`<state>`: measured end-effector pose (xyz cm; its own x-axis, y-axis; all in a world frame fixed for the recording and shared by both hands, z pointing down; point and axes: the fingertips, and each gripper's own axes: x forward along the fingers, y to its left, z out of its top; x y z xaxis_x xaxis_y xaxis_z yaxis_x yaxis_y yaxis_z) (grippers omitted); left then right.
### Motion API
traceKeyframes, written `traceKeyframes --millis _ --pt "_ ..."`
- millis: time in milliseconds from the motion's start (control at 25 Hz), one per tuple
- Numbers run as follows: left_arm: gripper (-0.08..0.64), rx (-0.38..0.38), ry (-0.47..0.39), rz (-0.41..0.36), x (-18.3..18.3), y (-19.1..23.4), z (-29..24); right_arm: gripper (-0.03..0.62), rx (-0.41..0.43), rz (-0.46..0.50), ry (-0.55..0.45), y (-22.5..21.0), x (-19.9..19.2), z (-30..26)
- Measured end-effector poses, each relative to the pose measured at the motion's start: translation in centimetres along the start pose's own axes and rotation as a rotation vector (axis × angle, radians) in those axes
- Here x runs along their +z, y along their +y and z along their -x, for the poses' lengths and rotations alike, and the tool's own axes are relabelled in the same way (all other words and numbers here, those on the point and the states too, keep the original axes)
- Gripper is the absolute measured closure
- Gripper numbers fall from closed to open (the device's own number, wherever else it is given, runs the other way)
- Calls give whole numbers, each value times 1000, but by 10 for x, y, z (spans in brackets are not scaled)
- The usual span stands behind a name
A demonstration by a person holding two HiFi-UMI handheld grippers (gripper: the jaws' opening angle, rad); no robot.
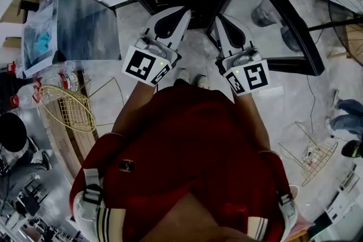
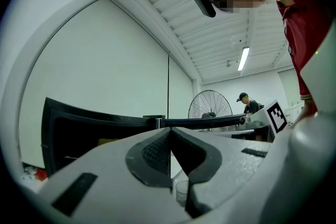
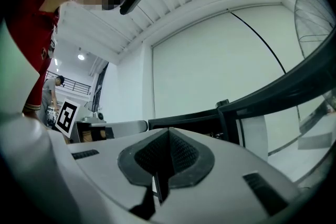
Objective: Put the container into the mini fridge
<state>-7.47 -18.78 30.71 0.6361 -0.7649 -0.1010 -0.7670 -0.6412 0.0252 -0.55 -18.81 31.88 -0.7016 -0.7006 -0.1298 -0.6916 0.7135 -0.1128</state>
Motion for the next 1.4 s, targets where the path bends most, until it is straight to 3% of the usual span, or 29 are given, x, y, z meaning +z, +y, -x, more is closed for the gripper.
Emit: traceKeyframes --millis 1400 --pt "554 -27 -19 -20 12 -17 21 598 74 9 3 29 4 0"
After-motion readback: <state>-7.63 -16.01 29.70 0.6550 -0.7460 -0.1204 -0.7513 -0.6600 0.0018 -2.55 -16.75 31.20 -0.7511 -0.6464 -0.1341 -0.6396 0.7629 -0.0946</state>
